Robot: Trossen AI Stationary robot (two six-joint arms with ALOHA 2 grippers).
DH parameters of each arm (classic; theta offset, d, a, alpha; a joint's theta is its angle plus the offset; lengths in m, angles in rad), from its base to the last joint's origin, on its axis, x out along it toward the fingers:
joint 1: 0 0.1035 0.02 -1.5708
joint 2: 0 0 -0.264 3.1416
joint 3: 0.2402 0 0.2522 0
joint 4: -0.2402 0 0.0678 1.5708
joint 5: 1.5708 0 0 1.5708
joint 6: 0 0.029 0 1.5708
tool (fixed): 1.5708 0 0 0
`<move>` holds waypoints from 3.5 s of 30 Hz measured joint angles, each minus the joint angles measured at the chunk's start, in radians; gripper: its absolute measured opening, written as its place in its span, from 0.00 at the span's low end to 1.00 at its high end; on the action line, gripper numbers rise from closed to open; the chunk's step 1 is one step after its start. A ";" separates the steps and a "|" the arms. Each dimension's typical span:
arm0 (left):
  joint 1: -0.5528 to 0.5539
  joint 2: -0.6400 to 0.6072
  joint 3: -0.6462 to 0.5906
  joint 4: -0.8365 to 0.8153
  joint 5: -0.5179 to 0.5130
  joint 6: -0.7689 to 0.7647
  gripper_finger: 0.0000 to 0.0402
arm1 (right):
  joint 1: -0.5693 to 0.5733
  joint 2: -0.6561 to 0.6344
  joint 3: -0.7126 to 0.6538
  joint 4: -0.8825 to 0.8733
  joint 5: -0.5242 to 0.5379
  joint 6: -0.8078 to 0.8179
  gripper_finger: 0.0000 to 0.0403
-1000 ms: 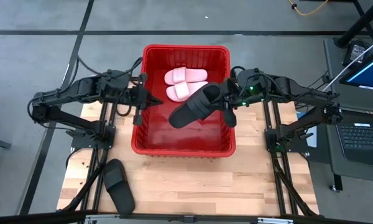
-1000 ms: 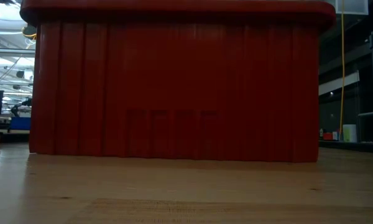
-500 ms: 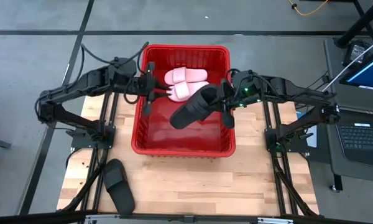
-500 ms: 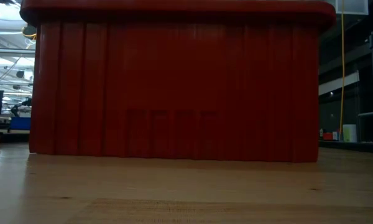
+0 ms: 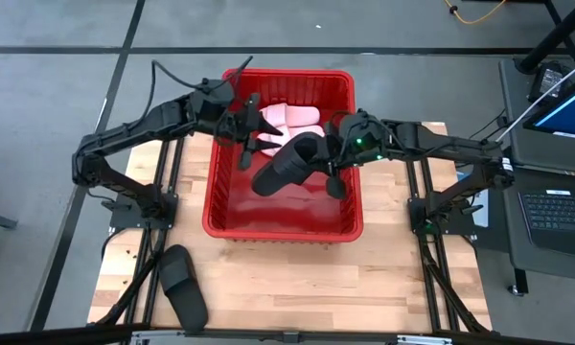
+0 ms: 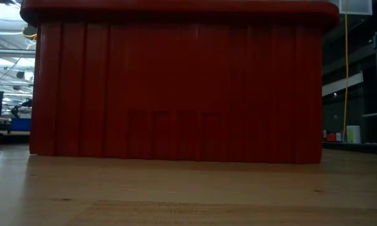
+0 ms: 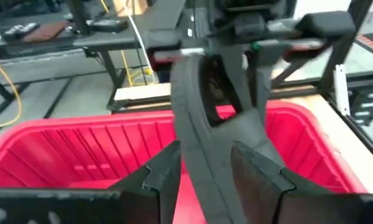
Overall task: Pick and place slides into bin
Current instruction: Put the right black slide into the bin
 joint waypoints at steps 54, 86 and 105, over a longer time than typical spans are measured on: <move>0.094 0.121 0.060 0.108 0.214 -0.143 0.33 | -0.016 0.034 -0.001 0.134 0.016 -0.067 0.04; 0.067 0.137 0.060 0.138 0.243 -0.221 0.20 | -0.015 0.034 -0.001 0.127 0.011 -0.094 0.04; 0.073 0.138 0.060 0.142 0.196 -0.152 0.16 | -0.016 0.033 -0.001 0.127 0.021 -0.016 0.17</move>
